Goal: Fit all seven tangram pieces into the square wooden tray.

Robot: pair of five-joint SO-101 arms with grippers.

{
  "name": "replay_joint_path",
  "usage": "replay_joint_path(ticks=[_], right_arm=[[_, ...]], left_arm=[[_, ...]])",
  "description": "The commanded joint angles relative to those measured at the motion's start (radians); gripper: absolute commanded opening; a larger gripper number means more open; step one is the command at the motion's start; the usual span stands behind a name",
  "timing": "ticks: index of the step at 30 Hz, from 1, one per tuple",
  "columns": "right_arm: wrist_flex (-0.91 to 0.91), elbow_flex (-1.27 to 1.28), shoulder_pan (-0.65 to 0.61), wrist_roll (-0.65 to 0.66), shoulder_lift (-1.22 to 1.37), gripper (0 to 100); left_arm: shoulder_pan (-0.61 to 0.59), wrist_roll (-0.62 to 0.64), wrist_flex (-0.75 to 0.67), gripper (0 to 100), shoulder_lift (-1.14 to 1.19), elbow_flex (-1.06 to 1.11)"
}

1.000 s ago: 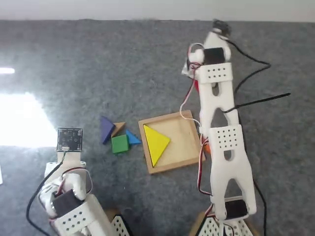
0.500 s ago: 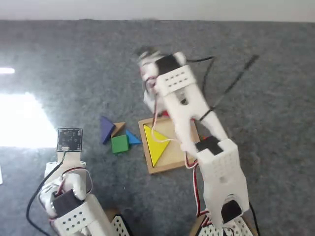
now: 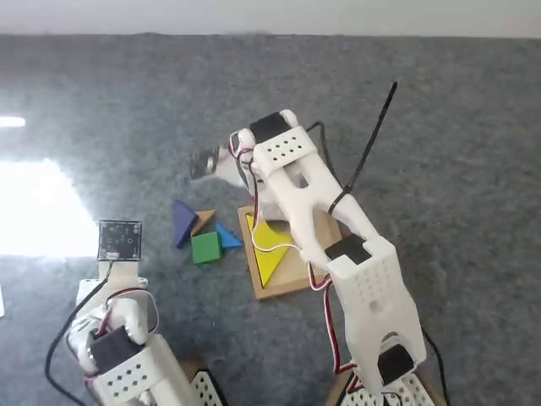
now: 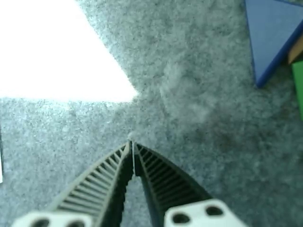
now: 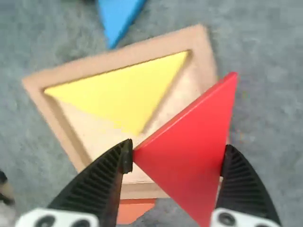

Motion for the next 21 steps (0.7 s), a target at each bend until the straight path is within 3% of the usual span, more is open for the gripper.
replay_joint_path(ticks=[1, 5, 17, 21], right_arm=[[0.039, 0.072, 0.002, 0.167, -0.038, 21.6], [0.038, 0.097, 0.012, 0.261, -0.051, 21.6], [-0.015, 0.094, 0.021, 0.264, -0.054, 22.1], [-0.019, 0.094, 0.005, 0.264, -0.054, 32.3]], left_arm=[[0.008, 0.009, 0.008, 1, 0.002, -0.007], [0.008, 0.009, 0.008, 1, 0.002, -0.007], [0.008, 0.009, 0.008, 1, 0.002, -0.007], [0.008, 0.009, 0.008, 1, 0.002, -0.007]])
